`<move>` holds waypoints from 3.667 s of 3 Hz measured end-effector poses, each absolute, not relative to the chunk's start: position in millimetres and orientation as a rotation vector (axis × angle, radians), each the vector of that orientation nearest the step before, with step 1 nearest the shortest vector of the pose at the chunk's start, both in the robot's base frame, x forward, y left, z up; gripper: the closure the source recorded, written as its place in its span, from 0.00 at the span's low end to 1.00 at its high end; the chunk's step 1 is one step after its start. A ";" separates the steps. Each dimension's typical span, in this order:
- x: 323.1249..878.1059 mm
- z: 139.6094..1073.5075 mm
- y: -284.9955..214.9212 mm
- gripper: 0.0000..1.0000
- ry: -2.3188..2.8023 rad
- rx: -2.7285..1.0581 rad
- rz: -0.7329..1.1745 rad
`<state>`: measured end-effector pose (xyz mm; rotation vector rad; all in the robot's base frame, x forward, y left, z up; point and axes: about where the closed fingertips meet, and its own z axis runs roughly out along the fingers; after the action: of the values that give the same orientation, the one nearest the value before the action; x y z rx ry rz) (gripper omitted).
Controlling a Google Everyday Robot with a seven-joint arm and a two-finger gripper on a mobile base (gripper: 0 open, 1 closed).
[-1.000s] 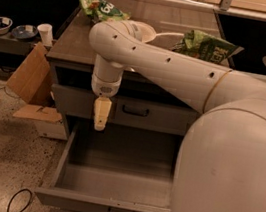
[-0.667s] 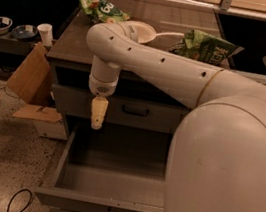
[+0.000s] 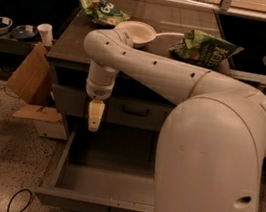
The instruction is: Open top drawer
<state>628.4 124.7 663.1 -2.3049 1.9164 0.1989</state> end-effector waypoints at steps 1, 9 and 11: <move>622.8 652.8 126.1 0.00 1.913 -2.349 0.230; 461.3 663.7 80.3 0.00 1.757 -2.834 0.332; 474.0 705.3 66.6 0.00 1.872 -2.699 0.185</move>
Offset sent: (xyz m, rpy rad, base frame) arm -0.0254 -0.0038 -0.0184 -0.0473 0.0864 0.0517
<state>474.0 66.6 705.3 -2.6985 1.8716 0.1850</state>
